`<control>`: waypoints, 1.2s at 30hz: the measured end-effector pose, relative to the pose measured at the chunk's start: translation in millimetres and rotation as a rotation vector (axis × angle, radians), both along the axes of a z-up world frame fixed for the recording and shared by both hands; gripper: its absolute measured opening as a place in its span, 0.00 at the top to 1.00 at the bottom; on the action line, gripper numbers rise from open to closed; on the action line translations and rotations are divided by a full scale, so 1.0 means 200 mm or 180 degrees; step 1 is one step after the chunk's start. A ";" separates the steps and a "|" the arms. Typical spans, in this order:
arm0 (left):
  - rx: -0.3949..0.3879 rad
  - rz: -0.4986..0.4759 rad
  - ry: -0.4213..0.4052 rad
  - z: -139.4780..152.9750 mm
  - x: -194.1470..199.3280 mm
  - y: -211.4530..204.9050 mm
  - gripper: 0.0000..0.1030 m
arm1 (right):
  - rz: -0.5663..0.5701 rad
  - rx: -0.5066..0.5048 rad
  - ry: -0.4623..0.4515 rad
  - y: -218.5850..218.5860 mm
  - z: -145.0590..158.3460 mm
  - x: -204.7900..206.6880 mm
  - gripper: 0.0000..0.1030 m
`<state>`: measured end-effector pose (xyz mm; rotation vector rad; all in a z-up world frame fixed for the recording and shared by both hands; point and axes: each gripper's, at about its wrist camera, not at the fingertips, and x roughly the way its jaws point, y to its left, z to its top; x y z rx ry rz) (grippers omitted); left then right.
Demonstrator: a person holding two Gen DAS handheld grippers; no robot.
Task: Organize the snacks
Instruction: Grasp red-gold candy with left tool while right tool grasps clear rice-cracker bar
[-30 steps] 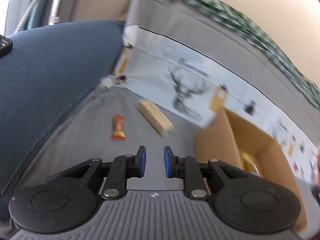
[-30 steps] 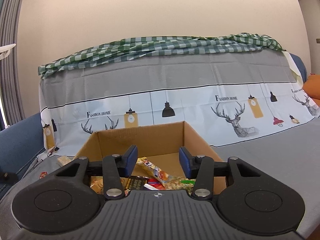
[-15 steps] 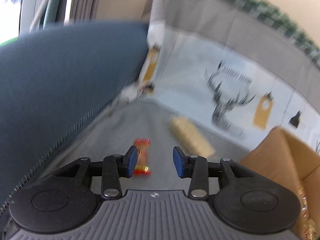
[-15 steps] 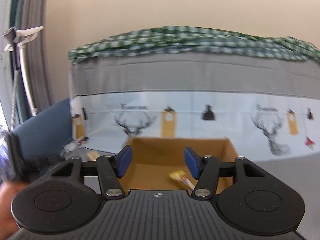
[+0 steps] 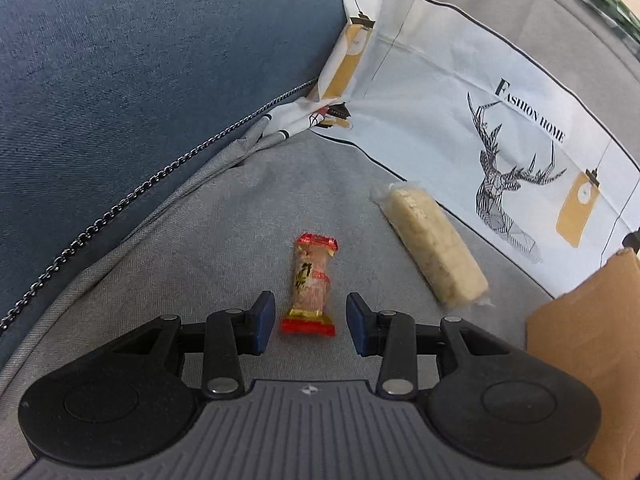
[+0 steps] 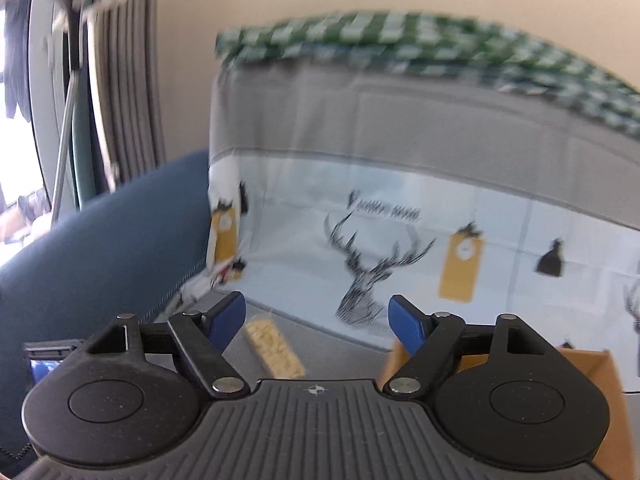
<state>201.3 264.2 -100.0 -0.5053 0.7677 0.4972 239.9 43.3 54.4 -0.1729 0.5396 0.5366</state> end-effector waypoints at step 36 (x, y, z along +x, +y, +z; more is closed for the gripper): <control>-0.0356 0.0167 0.0067 0.00 -0.01 0.16 0.83 | 0.0345 -0.1025 0.0985 0.70 -0.78 0.50 0.63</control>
